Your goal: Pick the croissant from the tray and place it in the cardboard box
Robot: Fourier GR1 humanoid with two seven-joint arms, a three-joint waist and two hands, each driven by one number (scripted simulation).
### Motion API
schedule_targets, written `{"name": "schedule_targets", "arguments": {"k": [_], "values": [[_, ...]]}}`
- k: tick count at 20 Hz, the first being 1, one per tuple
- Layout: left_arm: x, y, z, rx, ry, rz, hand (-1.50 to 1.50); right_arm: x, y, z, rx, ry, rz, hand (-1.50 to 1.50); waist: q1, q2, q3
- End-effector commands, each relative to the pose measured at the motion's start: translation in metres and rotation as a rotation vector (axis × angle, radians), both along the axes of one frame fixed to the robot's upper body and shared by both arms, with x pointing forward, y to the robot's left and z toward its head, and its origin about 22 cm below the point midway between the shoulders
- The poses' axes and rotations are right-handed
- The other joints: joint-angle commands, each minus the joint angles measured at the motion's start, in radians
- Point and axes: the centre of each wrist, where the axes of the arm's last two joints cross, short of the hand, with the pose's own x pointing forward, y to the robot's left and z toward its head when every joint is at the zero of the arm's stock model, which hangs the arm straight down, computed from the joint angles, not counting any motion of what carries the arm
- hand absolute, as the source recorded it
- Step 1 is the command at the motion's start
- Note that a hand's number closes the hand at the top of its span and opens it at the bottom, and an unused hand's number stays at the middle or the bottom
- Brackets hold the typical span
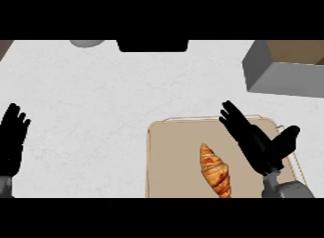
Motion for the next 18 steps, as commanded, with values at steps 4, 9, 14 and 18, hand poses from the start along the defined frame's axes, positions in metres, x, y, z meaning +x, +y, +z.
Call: {"name": "schedule_targets", "arguments": {"k": [4, 9, 14, 18], "values": [[0.022, -0.025, 0.037, 0.24, -0.189, -0.353, 0.0, 0.023, 0.003, 0.117, -0.266, -0.558, 0.138, -1.5, -0.051, -0.034, -0.003], [0.025, -0.051, 0.05, 0.319, -0.284, -0.62, 0.0, 0.023, -0.021, 0.195, -0.798, -0.822, 0.187, -1.5, -0.07, -0.032, -0.005], [0.034, -0.06, 0.057, 0.349, -0.338, -0.699, 0.0, -0.006, -0.024, 0.203, -0.983, -0.985, 0.387, -1.5, -0.039, -0.013, 0.003], [0.038, -0.064, 0.038, 0.346, -0.325, -0.715, 0.0, -0.024, -0.022, 0.203, -1.12, -1.068, 0.503, -1.5, -0.024, -0.007, 0.003]]}}
